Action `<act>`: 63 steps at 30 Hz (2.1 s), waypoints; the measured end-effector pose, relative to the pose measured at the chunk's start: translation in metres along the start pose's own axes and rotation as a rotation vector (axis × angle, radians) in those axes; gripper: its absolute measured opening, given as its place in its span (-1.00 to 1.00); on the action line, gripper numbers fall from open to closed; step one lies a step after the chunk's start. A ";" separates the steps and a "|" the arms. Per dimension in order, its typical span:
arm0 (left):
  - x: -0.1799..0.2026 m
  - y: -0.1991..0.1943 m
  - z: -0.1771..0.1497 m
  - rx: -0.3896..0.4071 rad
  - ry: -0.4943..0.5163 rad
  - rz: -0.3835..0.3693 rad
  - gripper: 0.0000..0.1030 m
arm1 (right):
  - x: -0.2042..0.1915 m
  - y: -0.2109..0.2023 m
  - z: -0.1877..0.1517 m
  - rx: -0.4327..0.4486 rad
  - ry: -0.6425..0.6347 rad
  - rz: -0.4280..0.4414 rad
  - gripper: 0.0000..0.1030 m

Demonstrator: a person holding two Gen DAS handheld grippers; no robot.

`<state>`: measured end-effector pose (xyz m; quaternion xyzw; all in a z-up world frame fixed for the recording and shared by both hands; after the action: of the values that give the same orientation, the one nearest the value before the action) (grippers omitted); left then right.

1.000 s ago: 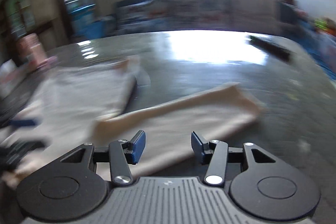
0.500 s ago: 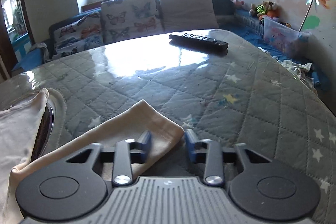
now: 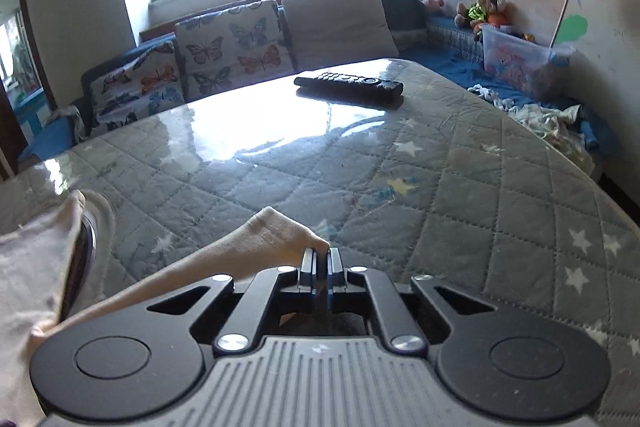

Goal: Fold clothes

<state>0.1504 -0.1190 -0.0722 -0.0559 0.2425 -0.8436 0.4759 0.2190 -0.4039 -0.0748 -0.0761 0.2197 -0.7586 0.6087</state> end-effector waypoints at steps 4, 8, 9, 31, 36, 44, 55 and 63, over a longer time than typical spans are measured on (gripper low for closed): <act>-0.006 -0.009 0.003 0.019 -0.018 0.008 0.31 | -0.022 -0.027 0.031 0.064 -0.015 0.074 -0.92; -0.023 -0.024 0.004 0.042 -0.053 0.045 0.33 | -0.055 -0.057 0.055 0.109 -0.050 0.170 -0.92; -0.030 -0.029 0.003 0.046 -0.062 0.061 0.33 | -0.065 -0.065 0.059 0.115 -0.060 0.199 -0.92; -0.116 -0.111 -0.051 0.053 -0.227 0.272 0.30 | -0.323 -0.164 -0.053 -0.133 -0.363 0.848 -0.90; -0.118 -0.113 -0.049 0.059 -0.230 0.272 0.27 | -0.318 -0.175 -0.067 -0.182 -0.387 0.902 -0.76; -0.112 -0.116 -0.035 0.092 -0.227 0.236 0.12 | -0.256 -0.145 -0.059 -0.196 -0.380 0.749 -0.60; -0.114 -0.107 -0.031 0.070 -0.245 0.218 0.12 | -0.214 -0.112 -0.076 -0.273 -0.356 0.696 -0.57; -0.112 -0.084 -0.047 -0.001 -0.271 0.222 -0.12 | -0.236 -0.078 -0.061 -0.206 -0.344 0.678 -0.57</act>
<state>0.1302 0.0271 -0.0592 -0.1423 0.1814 -0.7705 0.5942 0.1842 -0.1510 -0.0603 -0.1860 0.2024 -0.4648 0.8417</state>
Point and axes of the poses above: each gripper's, at about its wrist camera, not at the fingertips, and y roughly the way its jaws point, x to its right, z to its top, the point moved 8 cm from there along y, roughly the way its jaws point, and after that the axes turned 14 degrees about x, right-handed, at the moved point
